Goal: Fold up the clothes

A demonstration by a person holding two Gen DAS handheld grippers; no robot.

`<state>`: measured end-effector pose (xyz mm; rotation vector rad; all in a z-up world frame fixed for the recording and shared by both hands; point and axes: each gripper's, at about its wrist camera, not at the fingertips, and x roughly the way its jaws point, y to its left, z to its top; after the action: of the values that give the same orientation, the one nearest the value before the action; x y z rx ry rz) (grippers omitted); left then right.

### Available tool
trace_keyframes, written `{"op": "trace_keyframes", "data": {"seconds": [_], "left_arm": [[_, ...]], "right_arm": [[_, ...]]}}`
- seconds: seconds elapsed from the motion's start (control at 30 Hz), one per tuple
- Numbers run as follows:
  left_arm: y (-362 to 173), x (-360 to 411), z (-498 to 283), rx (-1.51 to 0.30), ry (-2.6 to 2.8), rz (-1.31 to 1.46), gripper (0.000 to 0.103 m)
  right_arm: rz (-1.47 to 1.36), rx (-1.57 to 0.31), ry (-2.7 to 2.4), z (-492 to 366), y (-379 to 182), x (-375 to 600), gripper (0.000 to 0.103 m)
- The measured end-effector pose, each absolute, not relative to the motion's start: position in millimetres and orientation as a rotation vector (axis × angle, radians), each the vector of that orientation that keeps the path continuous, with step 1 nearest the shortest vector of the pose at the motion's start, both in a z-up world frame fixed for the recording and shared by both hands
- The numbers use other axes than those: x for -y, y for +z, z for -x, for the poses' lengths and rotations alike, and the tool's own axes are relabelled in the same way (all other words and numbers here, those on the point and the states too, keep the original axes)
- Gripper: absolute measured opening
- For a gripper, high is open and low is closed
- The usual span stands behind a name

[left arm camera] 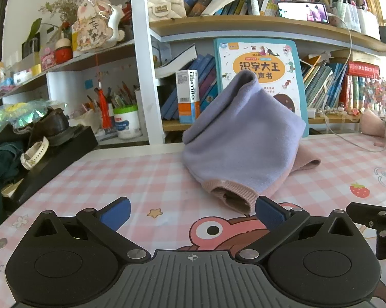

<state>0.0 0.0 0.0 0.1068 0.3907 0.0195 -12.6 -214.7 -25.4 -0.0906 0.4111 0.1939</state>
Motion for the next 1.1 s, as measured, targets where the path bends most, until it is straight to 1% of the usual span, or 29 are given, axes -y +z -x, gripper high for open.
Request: {"op": "trace_keyframes", "data": {"seconds": [1.1], "left_arm": [[-2, 14, -2, -0.393, -0.007, -0.167, 0.103]], "right_arm": [[0.055, -0.377, 0.217, 18, -26, 220, 0.103]]}}
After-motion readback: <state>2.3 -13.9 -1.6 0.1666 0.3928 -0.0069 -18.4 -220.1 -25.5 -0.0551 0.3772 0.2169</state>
